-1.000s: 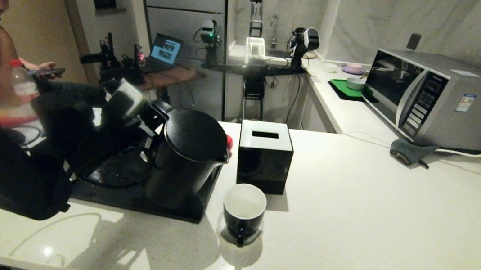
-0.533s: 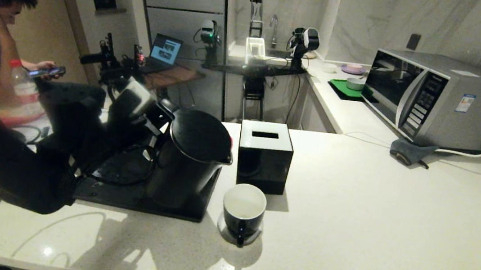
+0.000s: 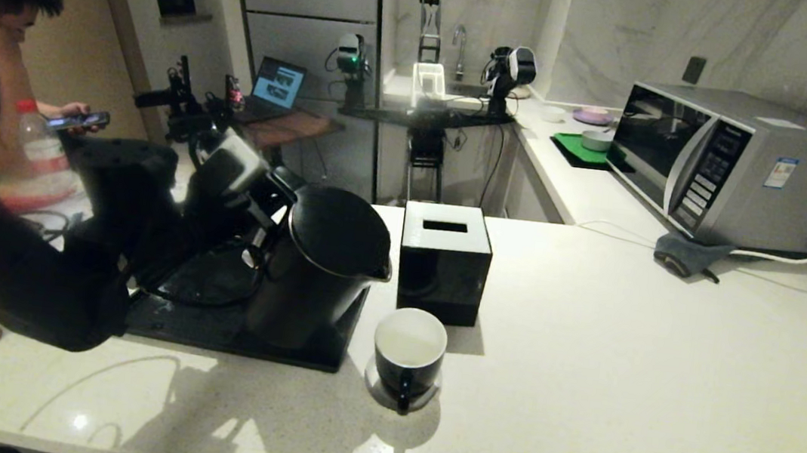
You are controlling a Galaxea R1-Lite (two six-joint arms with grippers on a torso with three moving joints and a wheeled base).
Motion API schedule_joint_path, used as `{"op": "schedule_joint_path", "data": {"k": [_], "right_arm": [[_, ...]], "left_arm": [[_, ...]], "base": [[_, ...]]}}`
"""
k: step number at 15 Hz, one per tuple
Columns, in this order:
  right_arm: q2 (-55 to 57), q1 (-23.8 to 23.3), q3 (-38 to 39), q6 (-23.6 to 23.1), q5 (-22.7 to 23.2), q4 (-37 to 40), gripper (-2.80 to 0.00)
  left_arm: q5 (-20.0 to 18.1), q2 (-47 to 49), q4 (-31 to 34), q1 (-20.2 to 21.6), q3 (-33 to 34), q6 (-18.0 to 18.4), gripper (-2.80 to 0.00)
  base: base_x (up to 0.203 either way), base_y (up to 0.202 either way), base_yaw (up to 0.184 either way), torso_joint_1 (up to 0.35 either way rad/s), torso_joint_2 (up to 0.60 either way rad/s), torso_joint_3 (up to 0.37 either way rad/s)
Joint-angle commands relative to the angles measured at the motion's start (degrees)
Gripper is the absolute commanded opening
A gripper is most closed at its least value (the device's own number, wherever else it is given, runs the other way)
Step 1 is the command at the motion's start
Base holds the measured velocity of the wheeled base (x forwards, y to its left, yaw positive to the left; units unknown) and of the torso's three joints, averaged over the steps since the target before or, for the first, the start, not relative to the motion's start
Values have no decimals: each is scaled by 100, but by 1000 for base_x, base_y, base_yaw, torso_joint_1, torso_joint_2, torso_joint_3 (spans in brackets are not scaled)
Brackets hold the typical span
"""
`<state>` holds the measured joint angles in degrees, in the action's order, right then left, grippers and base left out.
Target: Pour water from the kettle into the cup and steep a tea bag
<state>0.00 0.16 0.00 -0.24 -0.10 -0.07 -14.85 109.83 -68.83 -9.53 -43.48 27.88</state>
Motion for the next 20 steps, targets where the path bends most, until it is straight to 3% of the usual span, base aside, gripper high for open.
{"op": "schedule_joint_path", "data": {"k": [1,20], "right_arm": [[0,2,0,-2,1,-1,-280],[0,2,0,-2,1,-1,-280]], "left_arm": [[-18,13,10,4,-11,58,-280],[-27,57,704,-80,-688,358,-280]], "base": [[0,0,0,0,0,0],[0,0,0,0,0,0]]}}
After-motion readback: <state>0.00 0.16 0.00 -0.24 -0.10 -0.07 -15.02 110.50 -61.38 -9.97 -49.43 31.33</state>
